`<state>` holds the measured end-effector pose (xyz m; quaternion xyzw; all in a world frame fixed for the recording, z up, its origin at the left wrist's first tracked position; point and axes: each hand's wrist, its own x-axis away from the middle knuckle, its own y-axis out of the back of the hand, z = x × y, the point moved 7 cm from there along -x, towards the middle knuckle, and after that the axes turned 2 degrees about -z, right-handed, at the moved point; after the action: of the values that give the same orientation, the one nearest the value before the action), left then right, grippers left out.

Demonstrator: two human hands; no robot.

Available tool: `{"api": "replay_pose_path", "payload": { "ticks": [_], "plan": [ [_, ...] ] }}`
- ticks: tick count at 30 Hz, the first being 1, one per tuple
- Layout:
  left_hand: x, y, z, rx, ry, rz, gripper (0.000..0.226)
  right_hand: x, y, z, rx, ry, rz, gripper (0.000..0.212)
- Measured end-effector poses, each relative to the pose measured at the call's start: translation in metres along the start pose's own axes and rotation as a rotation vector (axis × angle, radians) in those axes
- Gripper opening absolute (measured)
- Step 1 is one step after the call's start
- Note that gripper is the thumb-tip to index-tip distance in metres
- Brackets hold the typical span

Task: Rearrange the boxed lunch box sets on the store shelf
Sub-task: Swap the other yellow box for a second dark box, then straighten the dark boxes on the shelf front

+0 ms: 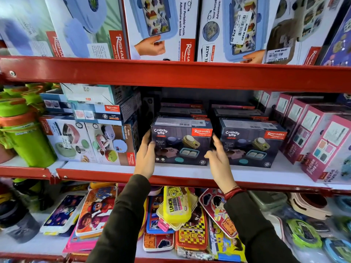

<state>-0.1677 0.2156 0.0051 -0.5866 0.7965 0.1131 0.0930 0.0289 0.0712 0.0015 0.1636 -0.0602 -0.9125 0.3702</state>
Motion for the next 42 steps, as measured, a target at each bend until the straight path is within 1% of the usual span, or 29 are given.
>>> {"api": "replay_pose_path", "payload": {
  "ticks": [3, 5, 9, 11, 18, 22, 25, 27, 30, 32, 35, 37, 39, 42],
  "plan": [
    [-0.001, 0.000, 0.003, 0.071, 0.026, 0.011, 0.053, 0.004, 0.001, -0.001, -0.080, -0.014, 0.012, 0.062],
    [0.003, 0.004, 0.004, 0.101, 0.020, 0.002, 0.049, 0.011, 0.004, -0.003, -0.109, -0.008, -0.001, 0.060],
    [0.012, 0.012, 0.000, 0.141, -0.002, 0.001, 0.044, 0.024, 0.010, 0.000, -0.133, -0.004, -0.005, 0.062],
    [0.020, 0.013, -0.003, 0.131, -0.017, 0.008, 0.044, 0.031, 0.011, 0.004, -0.137, 0.008, 0.000, 0.065],
    [0.043, 0.022, -0.011, 0.137, -0.050, -0.034, 0.043, 0.052, 0.015, 0.009, -0.127, 0.038, 0.021, 0.063],
    [0.054, 0.031, -0.004, 0.129, -0.067, -0.097, 0.040, 0.060, 0.016, 0.011, -0.102, 0.065, 0.042, 0.063],
    [0.060, 0.032, -0.001, 0.119, -0.064, -0.110, 0.038, 0.065, 0.014, 0.008, -0.081, 0.057, 0.060, 0.066],
    [0.062, 0.031, 0.001, 0.106, -0.058, -0.100, 0.041, 0.065, 0.013, 0.002, -0.049, 0.045, 0.071, 0.067],
    [0.065, 0.028, 0.004, 0.087, -0.052, -0.081, 0.047, 0.067, 0.014, -0.002, -0.071, 0.032, 0.092, 0.067],
    [0.072, 0.027, 0.001, 0.085, -0.071, -0.131, 0.051, 0.069, 0.016, 0.001, -0.096, 0.042, 0.089, 0.067],
    [0.088, 0.026, -0.010, 0.121, -0.143, -0.323, 0.056, 0.072, 0.028, 0.002, -0.128, 0.063, 0.058, 0.065],
    [0.099, 0.020, -0.016, 0.141, -0.194, -0.424, 0.054, 0.070, 0.043, -0.001, -0.145, 0.063, 0.028, 0.064],
    [0.109, 0.008, -0.025, 0.111, -0.250, -0.469, 0.051, 0.068, 0.062, -0.004, -0.159, 0.061, -0.001, 0.062],
    [0.124, -0.021, -0.040, 0.108, -0.320, -0.444, 0.044, 0.065, 0.089, -0.011, -0.173, 0.055, -0.037, 0.057]
  ]
}}
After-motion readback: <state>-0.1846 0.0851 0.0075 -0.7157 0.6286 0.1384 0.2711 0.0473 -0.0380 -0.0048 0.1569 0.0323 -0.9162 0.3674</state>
